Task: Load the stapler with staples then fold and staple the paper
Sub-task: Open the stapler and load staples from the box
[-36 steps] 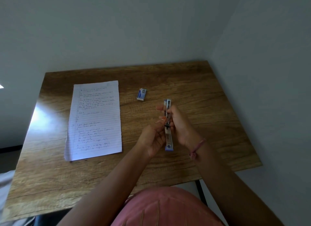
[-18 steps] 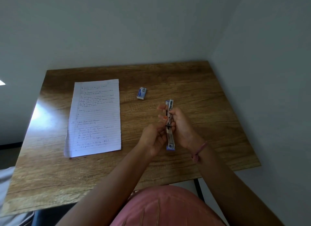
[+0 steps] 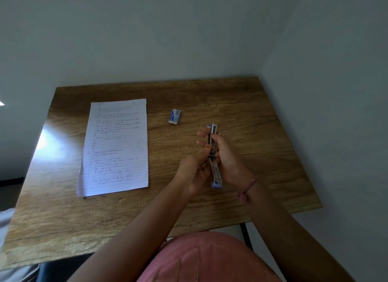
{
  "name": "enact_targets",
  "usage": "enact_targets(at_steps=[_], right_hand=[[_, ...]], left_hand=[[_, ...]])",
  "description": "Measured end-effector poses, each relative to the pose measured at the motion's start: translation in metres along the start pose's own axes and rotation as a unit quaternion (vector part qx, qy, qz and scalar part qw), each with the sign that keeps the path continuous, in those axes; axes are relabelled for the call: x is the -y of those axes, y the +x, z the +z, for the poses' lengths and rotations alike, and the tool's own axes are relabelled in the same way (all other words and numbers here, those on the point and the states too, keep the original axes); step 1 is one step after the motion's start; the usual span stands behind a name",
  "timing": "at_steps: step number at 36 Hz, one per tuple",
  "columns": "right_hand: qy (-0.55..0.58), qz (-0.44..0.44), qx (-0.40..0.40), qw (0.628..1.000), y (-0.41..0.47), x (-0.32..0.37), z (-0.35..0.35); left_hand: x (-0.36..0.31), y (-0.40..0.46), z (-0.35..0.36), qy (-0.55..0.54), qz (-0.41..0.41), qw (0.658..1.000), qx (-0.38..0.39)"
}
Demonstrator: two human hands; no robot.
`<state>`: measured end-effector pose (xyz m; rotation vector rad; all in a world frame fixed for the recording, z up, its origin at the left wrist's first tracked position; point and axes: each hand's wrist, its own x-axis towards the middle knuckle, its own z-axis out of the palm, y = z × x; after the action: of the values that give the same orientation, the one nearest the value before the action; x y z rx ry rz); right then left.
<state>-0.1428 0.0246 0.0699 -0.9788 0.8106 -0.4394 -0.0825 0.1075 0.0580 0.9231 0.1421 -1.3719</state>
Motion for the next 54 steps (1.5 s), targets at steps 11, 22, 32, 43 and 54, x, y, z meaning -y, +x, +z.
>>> enact_targets(at_steps=[11,22,32,43,54], right_hand=[[-0.008,-0.001,0.014,1.000,-0.002,-0.001,-0.005],[-0.061,0.011,-0.019,0.998,0.004,0.020,-0.009],[-0.094,0.024,-0.027,0.995,0.007,0.023,-0.008],[-0.119,0.033,-0.004,0.992,0.007,0.008,-0.009],[-0.072,0.016,0.003,0.997,0.006,-0.003,-0.008]], left_hand=[[0.002,0.003,-0.001,-0.003,0.008,1.000,0.014],[0.006,0.010,0.001,-0.030,-0.002,0.999,0.028],[0.007,0.013,-0.001,-0.015,0.000,1.000,0.017],[0.006,0.011,-0.002,-0.017,0.004,1.000,0.006],[0.004,0.012,0.000,-0.003,0.000,1.000,-0.009]])
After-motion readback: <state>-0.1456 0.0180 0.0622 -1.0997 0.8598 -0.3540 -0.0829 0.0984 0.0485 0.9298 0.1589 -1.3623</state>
